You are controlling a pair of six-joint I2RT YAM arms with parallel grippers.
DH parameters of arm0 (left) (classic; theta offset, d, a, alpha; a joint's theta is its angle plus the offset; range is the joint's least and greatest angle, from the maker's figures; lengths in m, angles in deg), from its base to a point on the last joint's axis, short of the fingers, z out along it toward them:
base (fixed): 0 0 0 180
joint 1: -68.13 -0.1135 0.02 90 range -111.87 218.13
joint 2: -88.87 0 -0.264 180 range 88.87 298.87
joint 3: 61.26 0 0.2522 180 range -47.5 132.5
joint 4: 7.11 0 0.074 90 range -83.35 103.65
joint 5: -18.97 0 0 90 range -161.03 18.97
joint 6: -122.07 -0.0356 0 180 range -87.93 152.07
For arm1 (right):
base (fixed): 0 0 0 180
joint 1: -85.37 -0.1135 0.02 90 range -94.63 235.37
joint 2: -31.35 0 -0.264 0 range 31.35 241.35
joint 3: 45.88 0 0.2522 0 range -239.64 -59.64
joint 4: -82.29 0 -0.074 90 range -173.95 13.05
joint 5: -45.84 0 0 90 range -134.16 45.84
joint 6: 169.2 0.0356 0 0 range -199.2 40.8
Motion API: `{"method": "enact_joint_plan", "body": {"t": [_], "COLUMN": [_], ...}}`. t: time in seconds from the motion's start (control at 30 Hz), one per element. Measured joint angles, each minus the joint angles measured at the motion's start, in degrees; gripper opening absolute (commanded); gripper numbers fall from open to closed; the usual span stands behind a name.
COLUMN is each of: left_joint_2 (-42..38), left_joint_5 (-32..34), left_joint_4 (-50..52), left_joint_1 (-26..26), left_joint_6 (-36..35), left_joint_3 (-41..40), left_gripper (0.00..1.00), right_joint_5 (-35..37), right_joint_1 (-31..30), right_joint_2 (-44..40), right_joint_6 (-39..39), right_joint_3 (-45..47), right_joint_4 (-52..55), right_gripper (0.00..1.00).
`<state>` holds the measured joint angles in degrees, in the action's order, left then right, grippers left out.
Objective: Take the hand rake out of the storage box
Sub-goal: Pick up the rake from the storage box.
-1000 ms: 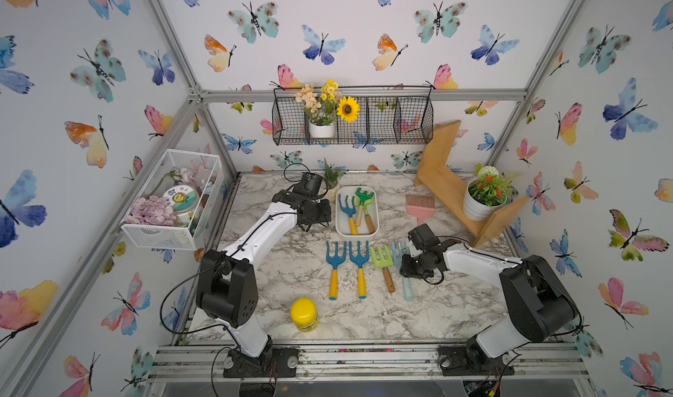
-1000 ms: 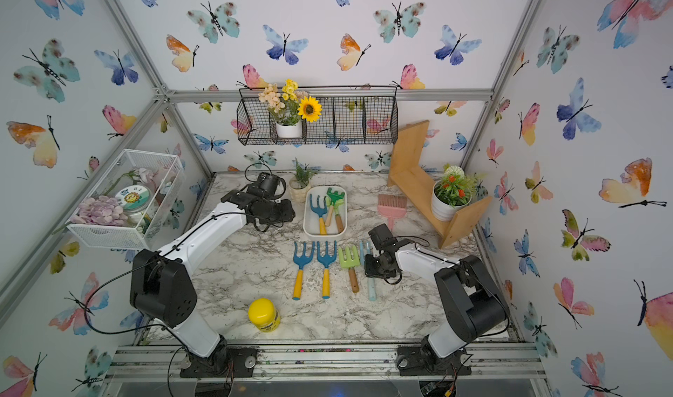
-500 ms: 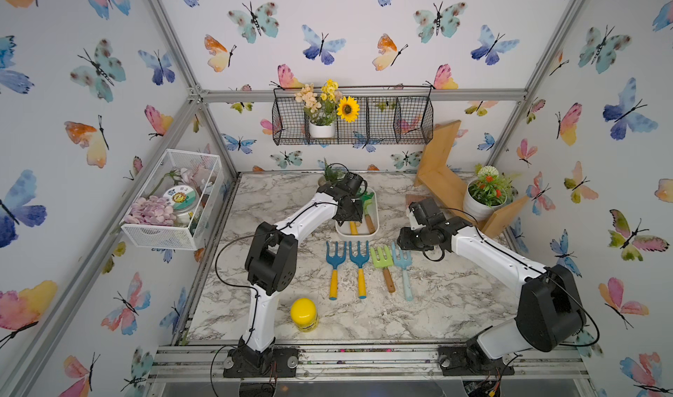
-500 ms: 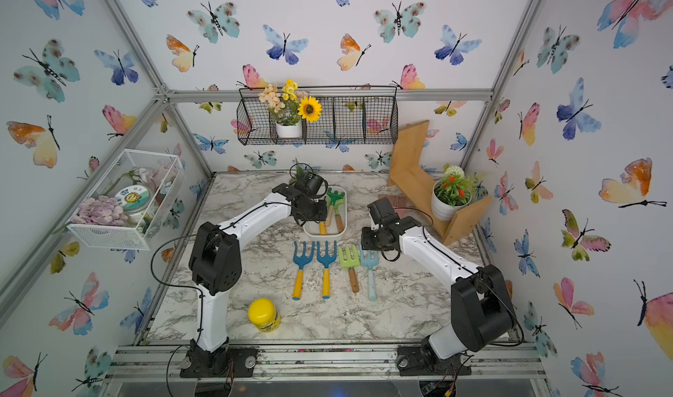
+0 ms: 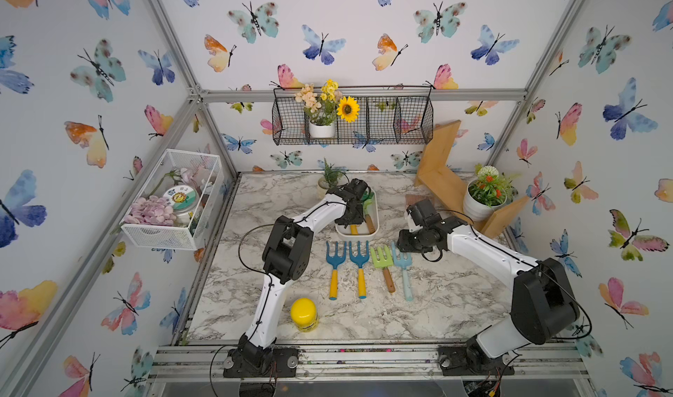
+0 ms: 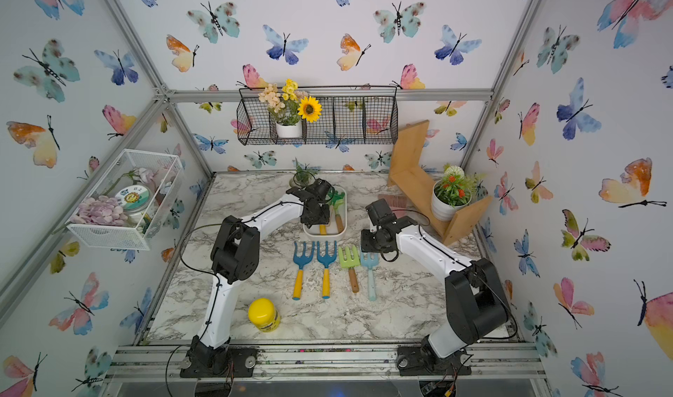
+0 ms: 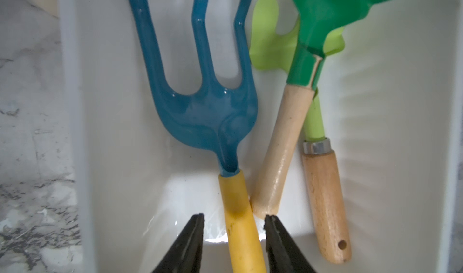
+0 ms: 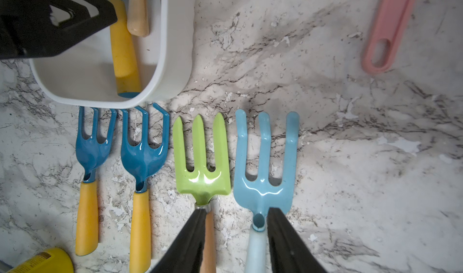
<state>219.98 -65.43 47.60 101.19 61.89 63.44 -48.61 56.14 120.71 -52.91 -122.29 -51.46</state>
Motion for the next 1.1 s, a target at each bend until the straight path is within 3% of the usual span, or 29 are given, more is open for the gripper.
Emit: {"method": "enact_joint_plan", "body": {"t": [0.2,0.43,0.77,1.1], "left_joint_2": [3.37,5.14,3.17,-7.74], "left_joint_5": [0.55,0.66,0.50,0.39], "left_joint_4": [-0.39,-1.16,-1.42,-0.83], "left_joint_1": [-0.48,-1.27,-1.53,-1.62], "left_joint_6": [0.50,1.20,1.07,0.07], "left_joint_3": [2.75,2.47,2.23,2.69], "left_gripper": [0.39,0.21,0.18,0.18], "right_joint_5": [0.00,0.00,-0.02,-0.04], "right_joint_1": [0.00,-0.02,-0.02,-0.02], "right_joint_2": [0.00,0.00,0.00,0.00], "right_joint_6": [-0.02,-0.11,-0.31,-0.33], "right_joint_3": [0.42,0.57,1.01,1.03], "right_joint_4": [0.02,0.02,0.00,-0.33], "right_gripper": [0.47,0.47,0.46,0.46]}}
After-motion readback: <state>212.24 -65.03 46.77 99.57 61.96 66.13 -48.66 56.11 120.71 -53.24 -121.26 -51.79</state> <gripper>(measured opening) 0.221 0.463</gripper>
